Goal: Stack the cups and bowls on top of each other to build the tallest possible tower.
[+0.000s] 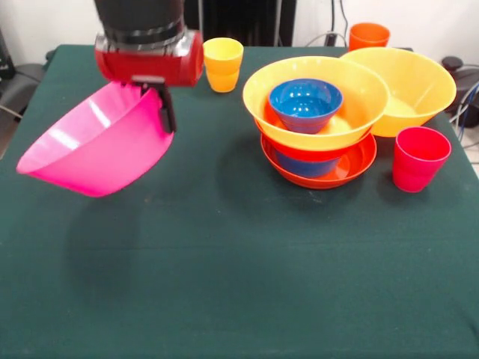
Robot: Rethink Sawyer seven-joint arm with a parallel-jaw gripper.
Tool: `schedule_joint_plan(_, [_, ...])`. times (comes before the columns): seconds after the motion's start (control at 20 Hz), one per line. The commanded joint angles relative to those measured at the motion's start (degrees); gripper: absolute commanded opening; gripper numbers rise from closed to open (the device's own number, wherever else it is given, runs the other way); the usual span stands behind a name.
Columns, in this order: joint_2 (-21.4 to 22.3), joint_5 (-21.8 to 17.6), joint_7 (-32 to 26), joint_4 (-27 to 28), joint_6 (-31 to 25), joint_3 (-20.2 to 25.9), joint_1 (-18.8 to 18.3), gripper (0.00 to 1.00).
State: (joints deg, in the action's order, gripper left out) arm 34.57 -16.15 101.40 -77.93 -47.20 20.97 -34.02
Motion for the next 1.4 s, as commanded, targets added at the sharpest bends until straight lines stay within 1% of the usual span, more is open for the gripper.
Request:
schedule_joint_plan(0.05, [6.9, 3.6, 9.0, -6.7, -1.5, -1.1, 3.1, 0.0])
schedule_joint_plan(0.15, [8.0, 4.8, 9.4, -7.8, -1.5, -1.5, 3.5, 0.0])
schedule_joint_plan(0.45, [10.3, 7.7, 10.2, -8.1, -3.0, -2.6, 5.2, 0.0])
schedule_joint_plan(0.65, [11.5, 9.0, 10.8, -6.2, -6.4, -4.1, 6.9, 0.0])
schedule_joint_plan(0.9, [12.6, 10.9, 12.0, -6.1, -6.7, -5.9, 8.9, 0.0])
schedule_joint_plan(1.15, [14.3, 12.3, 12.9, -5.1, -9.5, -7.5, 10.8, 0.0])
schedule_joint_plan(1.4, [15.4, 13.4, 14.0, -4.5, -11.1, -8.9, 12.5, 0.0])
